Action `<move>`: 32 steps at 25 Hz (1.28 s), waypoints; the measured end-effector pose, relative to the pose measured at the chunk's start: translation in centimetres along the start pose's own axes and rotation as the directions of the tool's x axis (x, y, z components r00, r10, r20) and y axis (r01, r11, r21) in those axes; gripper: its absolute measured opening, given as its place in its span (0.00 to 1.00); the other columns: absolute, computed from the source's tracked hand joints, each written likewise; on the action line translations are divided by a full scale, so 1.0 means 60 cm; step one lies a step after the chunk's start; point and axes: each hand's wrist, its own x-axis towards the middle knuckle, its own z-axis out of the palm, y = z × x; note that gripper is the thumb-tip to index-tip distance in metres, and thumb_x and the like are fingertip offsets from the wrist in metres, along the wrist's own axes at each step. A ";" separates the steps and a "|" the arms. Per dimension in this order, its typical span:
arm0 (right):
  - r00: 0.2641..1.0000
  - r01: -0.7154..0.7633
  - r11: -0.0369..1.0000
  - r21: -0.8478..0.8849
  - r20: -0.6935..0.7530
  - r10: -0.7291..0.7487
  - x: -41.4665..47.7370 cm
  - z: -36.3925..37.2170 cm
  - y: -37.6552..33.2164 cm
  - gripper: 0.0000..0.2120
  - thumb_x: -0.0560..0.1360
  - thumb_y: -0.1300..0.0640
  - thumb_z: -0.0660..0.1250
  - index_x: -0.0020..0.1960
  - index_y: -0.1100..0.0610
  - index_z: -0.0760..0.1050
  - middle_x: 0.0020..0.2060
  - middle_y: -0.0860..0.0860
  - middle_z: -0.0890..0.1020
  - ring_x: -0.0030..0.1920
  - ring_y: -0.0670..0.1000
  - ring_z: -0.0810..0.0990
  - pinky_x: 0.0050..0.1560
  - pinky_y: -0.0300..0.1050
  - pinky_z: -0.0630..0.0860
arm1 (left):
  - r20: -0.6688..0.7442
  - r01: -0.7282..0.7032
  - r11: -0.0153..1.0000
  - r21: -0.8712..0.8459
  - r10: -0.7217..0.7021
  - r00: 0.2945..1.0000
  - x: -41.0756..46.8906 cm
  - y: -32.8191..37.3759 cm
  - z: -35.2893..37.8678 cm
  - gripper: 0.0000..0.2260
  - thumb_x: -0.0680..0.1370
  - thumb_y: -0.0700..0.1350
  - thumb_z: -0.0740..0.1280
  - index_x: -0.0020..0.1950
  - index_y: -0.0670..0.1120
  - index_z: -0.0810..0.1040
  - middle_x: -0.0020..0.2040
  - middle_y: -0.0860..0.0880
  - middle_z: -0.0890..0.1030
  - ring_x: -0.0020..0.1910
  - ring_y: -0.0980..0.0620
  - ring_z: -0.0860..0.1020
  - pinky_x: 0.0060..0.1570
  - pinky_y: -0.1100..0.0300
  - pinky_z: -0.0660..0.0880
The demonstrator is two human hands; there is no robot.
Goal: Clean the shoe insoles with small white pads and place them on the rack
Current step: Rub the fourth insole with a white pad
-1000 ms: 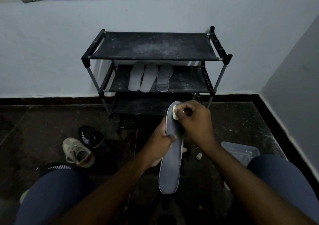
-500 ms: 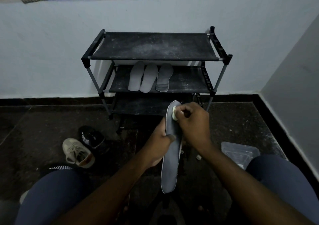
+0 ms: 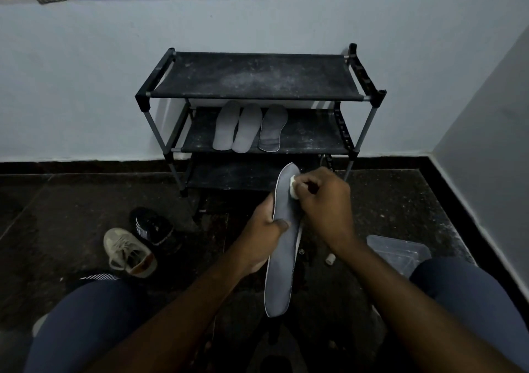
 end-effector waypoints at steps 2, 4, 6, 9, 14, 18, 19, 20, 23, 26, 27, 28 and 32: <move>0.999 -0.044 0.999 -0.014 -0.019 0.044 0.016 -0.013 0.008 0.04 0.76 0.63 0.73 0.45 0.57 0.85 0.43 0.48 0.83 0.43 0.42 0.81 0.46 0.36 0.78 | 0.006 -0.002 1.000 0.019 0.002 1.000 0.000 -0.003 0.000 0.32 0.71 0.33 0.61 0.76 0.48 0.69 0.67 0.48 0.80 0.67 0.49 0.78 0.71 0.42 0.72; 0.998 -0.019 0.998 -0.060 0.059 0.023 0.016 -0.016 0.009 0.04 0.76 0.63 0.73 0.45 0.57 0.85 0.43 0.48 0.82 0.42 0.42 0.80 0.44 0.30 0.76 | -0.012 -0.003 1.000 0.018 0.003 1.000 0.003 -0.005 -0.001 0.32 0.71 0.34 0.61 0.76 0.48 0.70 0.67 0.48 0.80 0.67 0.49 0.78 0.70 0.43 0.72; 0.985 0.021 0.994 -0.108 0.173 -0.002 0.007 -0.014 0.010 0.04 0.75 0.63 0.73 0.43 0.56 0.84 0.42 0.48 0.82 0.41 0.41 0.79 0.43 0.29 0.74 | -0.044 -0.005 1.000 -0.009 0.005 0.999 0.007 -0.009 -0.006 0.32 0.70 0.34 0.62 0.75 0.46 0.70 0.66 0.45 0.80 0.66 0.46 0.79 0.69 0.44 0.73; 0.978 0.025 0.991 -0.133 0.207 0.003 0.004 -0.012 0.009 0.04 0.75 0.63 0.74 0.42 0.56 0.84 0.41 0.49 0.82 0.40 0.42 0.80 0.43 0.36 0.77 | -0.061 0.004 0.999 -0.043 -0.006 0.998 0.010 -0.009 -0.010 0.27 0.73 0.31 0.62 0.72 0.45 0.73 0.63 0.43 0.82 0.63 0.43 0.80 0.64 0.47 0.76; 0.998 -0.009 0.995 -0.100 0.058 0.015 0.015 -0.015 0.002 0.03 0.76 0.63 0.72 0.44 0.57 0.84 0.43 0.49 0.82 0.41 0.42 0.80 0.42 0.26 0.72 | -0.031 0.002 1.000 -0.025 -0.002 1.000 0.009 -0.009 -0.004 0.28 0.73 0.32 0.62 0.73 0.45 0.73 0.64 0.45 0.82 0.64 0.46 0.80 0.65 0.48 0.76; 0.980 -0.002 0.989 -0.150 0.196 0.032 0.006 -0.009 0.013 0.04 0.76 0.63 0.73 0.47 0.57 0.85 0.44 0.48 0.81 0.42 0.39 0.78 0.43 0.23 0.71 | -0.093 -0.008 0.999 -0.042 0.004 0.996 0.014 -0.005 -0.016 0.26 0.75 0.27 0.61 0.71 0.45 0.74 0.61 0.45 0.83 0.61 0.45 0.81 0.63 0.48 0.77; 0.980 -0.026 0.991 -0.135 0.194 0.052 0.007 -0.010 0.013 0.05 0.75 0.64 0.73 0.49 0.57 0.85 0.44 0.46 0.81 0.42 0.37 0.78 0.43 0.23 0.71 | -0.104 -0.005 0.999 -0.044 0.000 0.995 0.015 -0.001 -0.018 0.26 0.76 0.27 0.61 0.71 0.45 0.75 0.61 0.45 0.83 0.60 0.45 0.82 0.62 0.48 0.78; 0.979 -0.075 0.994 -0.084 0.185 0.090 0.010 -0.013 0.012 0.07 0.75 0.64 0.74 0.51 0.56 0.85 0.43 0.45 0.81 0.42 0.36 0.78 0.44 0.22 0.71 | -0.121 0.003 0.999 -0.049 -0.009 0.993 0.016 0.002 -0.019 0.25 0.76 0.26 0.60 0.70 0.45 0.75 0.60 0.45 0.84 0.60 0.46 0.82 0.61 0.49 0.78; 0.932 -0.302 0.934 0.190 0.263 0.248 0.012 -0.019 0.004 0.11 0.74 0.65 0.75 0.55 0.54 0.85 0.46 0.47 0.86 0.43 0.39 0.83 0.47 0.26 0.76 | -0.174 0.018 0.996 -0.092 -0.034 0.984 0.023 0.008 -0.031 0.25 0.76 0.25 0.60 0.68 0.45 0.77 0.59 0.44 0.84 0.59 0.44 0.83 0.60 0.50 0.79; 0.855 -0.449 0.836 0.315 0.424 0.299 0.003 -0.016 -0.003 0.08 0.76 0.67 0.73 0.53 0.60 0.85 0.48 0.58 0.88 0.44 0.47 0.84 0.49 0.38 0.81 | -0.212 0.014 0.992 -0.128 -0.041 0.976 0.028 0.007 -0.044 0.24 0.72 0.30 0.63 0.66 0.43 0.78 0.58 0.42 0.84 0.59 0.39 0.82 0.59 0.45 0.79; 0.838 -0.462 0.832 0.308 0.458 0.296 -0.001 -0.014 -0.003 0.07 0.76 0.67 0.72 0.53 0.61 0.86 0.48 0.58 0.88 0.45 0.48 0.85 0.51 0.41 0.81 | -0.215 0.012 0.989 -0.149 -0.044 0.976 0.028 0.007 -0.044 0.25 0.70 0.31 0.63 0.66 0.42 0.78 0.58 0.41 0.84 0.59 0.38 0.82 0.59 0.44 0.79; 0.827 -0.462 0.839 0.287 0.482 0.290 -0.005 -0.013 -0.003 0.07 0.76 0.67 0.73 0.52 0.60 0.86 0.48 0.57 0.88 0.46 0.48 0.85 0.53 0.43 0.81 | -0.209 0.010 0.984 -0.179 -0.048 0.977 0.028 0.007 -0.044 0.26 0.69 0.32 0.63 0.66 0.41 0.78 0.58 0.40 0.84 0.59 0.38 0.82 0.60 0.44 0.79; 0.766 -0.516 0.836 0.185 0.537 0.354 -0.018 -0.006 -0.006 0.06 0.76 0.67 0.72 0.49 0.59 0.87 0.43 0.56 0.88 0.42 0.49 0.84 0.48 0.44 0.82 | -0.143 0.012 0.962 -0.273 -0.053 0.988 0.026 0.016 -0.043 0.26 0.68 0.34 0.64 0.67 0.41 0.78 0.60 0.38 0.83 0.60 0.37 0.82 0.63 0.41 0.77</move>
